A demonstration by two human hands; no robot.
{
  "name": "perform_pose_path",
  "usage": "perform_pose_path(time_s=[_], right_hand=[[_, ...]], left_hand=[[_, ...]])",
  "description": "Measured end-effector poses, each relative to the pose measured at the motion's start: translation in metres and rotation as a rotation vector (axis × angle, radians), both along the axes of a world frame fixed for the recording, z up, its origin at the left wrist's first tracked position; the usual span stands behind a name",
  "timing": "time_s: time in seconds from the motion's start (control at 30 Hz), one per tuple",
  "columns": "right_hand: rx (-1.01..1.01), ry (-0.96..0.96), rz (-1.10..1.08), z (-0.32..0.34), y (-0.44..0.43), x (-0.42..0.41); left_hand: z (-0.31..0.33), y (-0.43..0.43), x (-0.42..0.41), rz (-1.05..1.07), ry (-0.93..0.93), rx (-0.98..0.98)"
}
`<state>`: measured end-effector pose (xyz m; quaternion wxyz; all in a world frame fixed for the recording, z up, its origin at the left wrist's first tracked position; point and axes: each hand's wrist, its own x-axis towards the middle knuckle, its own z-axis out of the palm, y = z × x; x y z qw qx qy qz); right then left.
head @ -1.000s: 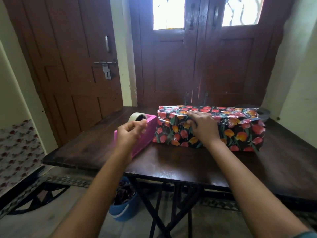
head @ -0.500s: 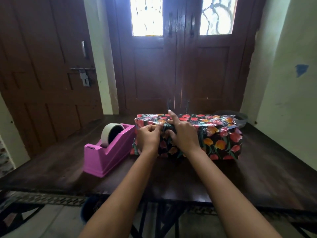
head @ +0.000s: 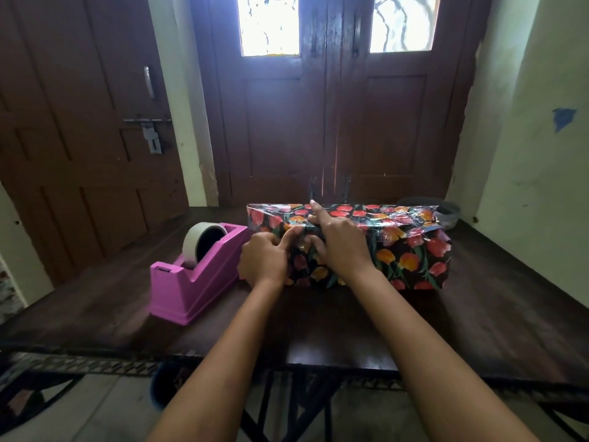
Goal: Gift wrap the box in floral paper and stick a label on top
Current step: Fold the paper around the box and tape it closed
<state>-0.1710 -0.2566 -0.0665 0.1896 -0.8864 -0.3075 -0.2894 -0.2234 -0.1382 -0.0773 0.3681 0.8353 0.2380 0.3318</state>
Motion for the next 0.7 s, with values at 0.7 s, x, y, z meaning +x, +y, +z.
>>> perform_pose_path(time_s=[0.7], right_hand=[[0.115,-0.025,0.081,-0.003,-0.002,0.0]], left_hand=[[0.021,0.034,0.003,-0.512,-0.15,0.738]])
